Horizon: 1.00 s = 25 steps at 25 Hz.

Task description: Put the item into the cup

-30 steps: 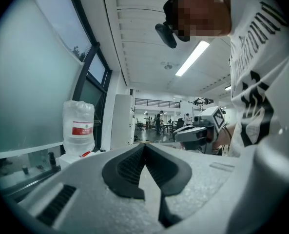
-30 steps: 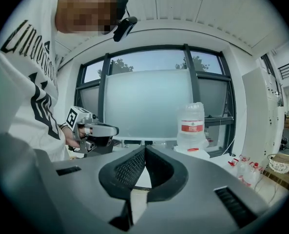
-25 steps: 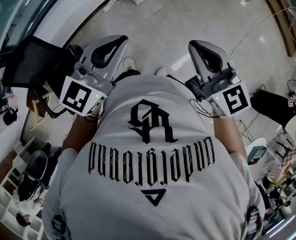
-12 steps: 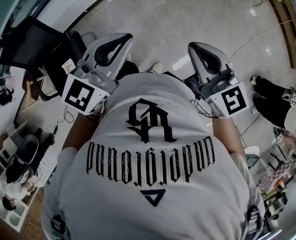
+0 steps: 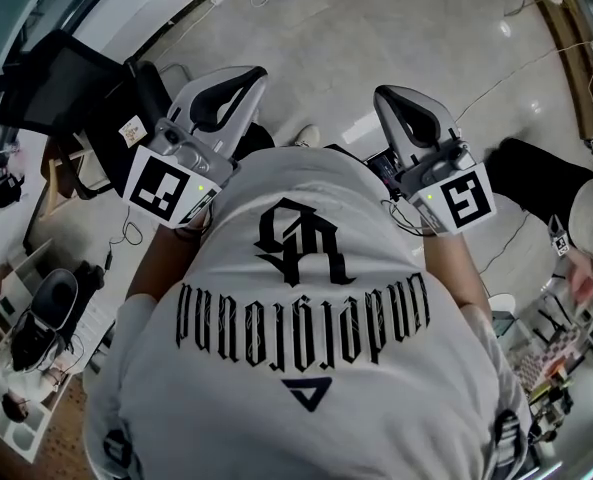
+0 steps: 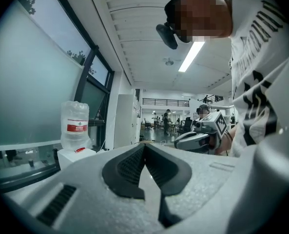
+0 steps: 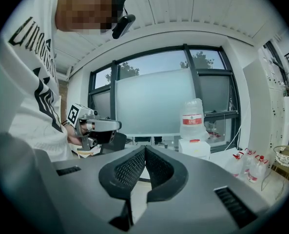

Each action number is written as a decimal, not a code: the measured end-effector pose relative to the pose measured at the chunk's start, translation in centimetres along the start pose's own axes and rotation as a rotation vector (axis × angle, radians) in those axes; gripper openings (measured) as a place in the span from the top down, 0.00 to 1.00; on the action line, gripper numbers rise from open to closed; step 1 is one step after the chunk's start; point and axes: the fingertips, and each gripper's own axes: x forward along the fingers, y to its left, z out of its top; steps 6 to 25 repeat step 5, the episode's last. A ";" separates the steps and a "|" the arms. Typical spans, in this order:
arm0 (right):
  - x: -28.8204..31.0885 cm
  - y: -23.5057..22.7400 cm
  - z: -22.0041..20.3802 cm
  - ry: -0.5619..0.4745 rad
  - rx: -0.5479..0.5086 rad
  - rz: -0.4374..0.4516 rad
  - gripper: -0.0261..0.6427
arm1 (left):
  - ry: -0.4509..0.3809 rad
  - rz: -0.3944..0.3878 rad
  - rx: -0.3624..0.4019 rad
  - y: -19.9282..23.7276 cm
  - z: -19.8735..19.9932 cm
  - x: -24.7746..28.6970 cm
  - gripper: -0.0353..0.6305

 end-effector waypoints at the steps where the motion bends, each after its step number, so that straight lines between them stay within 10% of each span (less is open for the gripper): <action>1: 0.4 0.1 0.7 0.008 0.002 0.000 0.94 | -0.002 0.000 -0.009 0.5 0.6 -0.2 0.93; 25: -0.2 1.5 4.6 0.032 0.006 -0.023 0.94 | -0.014 -0.026 -0.032 0.5 4.2 -1.4 0.93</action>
